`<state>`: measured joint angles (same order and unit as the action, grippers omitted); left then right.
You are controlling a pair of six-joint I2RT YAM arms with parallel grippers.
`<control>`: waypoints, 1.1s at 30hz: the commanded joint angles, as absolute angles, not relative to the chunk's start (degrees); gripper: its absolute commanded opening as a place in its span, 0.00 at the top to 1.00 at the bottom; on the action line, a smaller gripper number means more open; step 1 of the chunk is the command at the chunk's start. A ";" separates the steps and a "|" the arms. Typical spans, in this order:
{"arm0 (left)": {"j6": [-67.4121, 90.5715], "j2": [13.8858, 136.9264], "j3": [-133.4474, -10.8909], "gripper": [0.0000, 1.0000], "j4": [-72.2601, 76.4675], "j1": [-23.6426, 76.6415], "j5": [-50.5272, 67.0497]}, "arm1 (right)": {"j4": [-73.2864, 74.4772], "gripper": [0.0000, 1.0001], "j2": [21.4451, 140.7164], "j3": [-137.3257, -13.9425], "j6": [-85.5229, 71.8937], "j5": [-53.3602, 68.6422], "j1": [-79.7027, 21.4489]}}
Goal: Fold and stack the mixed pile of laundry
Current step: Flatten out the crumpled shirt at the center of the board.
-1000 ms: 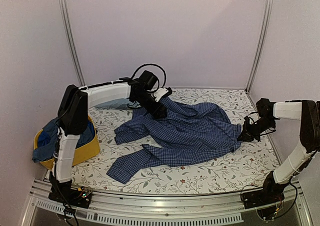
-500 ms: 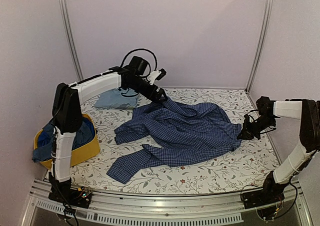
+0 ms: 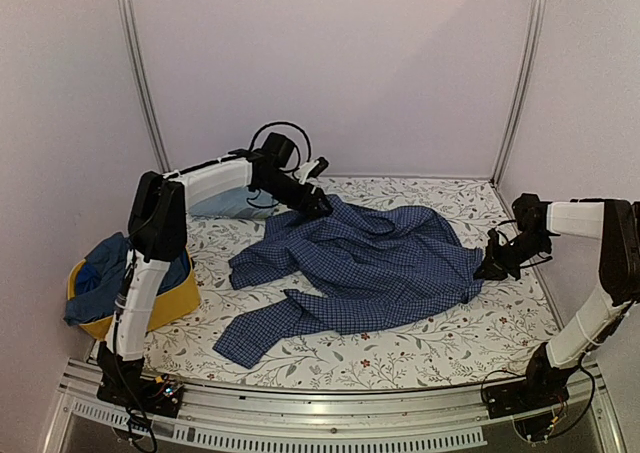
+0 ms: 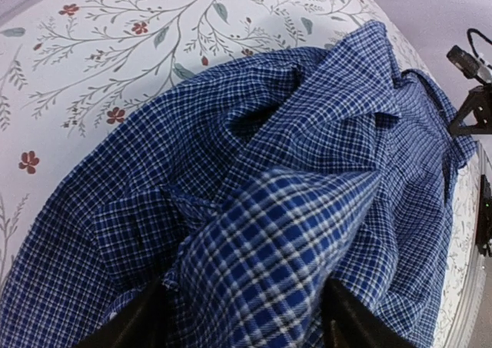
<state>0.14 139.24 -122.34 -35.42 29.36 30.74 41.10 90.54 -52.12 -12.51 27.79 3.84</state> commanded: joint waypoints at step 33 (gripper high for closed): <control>25.10 142.15 -132.75 0.00 -11.18 24.27 8.90 | 37.53 0.21 86.19 -64.15 -10.51 31.57 4.22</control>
